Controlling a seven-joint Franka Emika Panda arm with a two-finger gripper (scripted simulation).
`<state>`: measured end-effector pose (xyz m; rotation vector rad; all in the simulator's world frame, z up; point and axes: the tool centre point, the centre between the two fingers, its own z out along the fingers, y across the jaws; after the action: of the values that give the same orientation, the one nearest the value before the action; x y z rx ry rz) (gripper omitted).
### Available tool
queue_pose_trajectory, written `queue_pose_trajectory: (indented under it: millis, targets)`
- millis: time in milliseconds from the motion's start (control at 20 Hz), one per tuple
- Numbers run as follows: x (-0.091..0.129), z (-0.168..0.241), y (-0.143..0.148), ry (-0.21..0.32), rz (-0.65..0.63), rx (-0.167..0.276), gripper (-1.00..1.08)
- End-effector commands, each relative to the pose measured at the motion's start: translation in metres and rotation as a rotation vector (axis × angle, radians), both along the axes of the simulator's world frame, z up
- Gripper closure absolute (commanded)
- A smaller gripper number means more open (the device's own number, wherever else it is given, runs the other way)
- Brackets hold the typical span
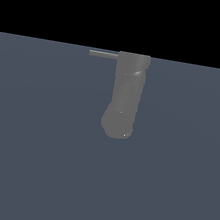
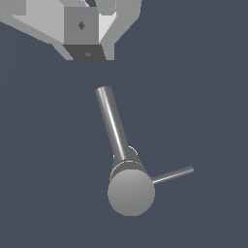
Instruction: Turn on the faucet by rotating a designated handle.
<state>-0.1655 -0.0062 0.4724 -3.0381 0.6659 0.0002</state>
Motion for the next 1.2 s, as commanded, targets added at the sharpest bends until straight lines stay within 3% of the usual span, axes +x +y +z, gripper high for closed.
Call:
queue_pose_trajectory:
  millis: [0, 1150]
  targets:
    - [0.014, -0.005, 0.003, 0.003, -0.062, 0.007, 1.08]
    - [0.136, -0.074, 0.032, 0.04, -0.635, 0.027, 1.08]
